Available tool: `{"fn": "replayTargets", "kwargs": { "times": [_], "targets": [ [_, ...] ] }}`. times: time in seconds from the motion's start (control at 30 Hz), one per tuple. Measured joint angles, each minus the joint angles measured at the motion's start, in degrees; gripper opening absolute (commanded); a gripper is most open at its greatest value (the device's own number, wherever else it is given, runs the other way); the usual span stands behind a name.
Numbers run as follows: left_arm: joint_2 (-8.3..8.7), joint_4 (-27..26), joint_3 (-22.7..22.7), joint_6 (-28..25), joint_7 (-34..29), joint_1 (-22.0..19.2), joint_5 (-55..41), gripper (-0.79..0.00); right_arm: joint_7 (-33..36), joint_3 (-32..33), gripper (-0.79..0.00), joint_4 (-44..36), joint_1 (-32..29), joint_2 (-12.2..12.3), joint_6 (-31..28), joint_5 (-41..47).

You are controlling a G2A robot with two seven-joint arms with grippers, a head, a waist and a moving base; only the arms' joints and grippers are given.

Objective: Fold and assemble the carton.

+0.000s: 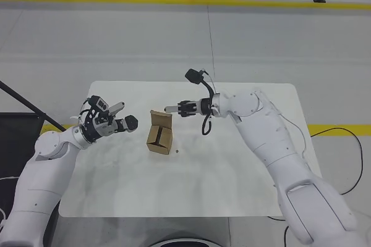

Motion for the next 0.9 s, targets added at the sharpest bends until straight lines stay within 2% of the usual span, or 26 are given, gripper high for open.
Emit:
{"fn": "replayTargets", "kwargs": {
  "times": [0.23,0.4,0.57,0.67,0.9],
  "targets": [
    [-0.11,0.3,-0.3,0.7,0.2,-0.1,-1.2,0.000,-2.3,-2.0,-0.222,3.7,1.7,-1.4,-1.1,-0.4],
    [-0.15,0.3,-0.2,0.9,0.2,-0.2,-1.1,0.000,-2.8,-2.8,-0.243,5.4,2.6,-2.1,-2.4,-0.5],
    [-0.19,0.3,-0.3,0.7,0.3,-0.2,-1.0,0.000,-2.4,-3.7,-0.320,6.8,3.4,-2.7,-3.4,-0.8],
    [-0.19,0.3,-0.5,0.7,0.2,-0.1,-1.0,0.000,-2.5,-4.1,-0.400,7.6,3.8,-3.1,-3.7,-0.9],
    [-0.17,0.4,-0.8,0.5,0.0,0.1,-1.2,0.000,-2.4,-4.8,-0.422,9.0,4.6,-3.8,-4.3,-1.1]
  ]
}}
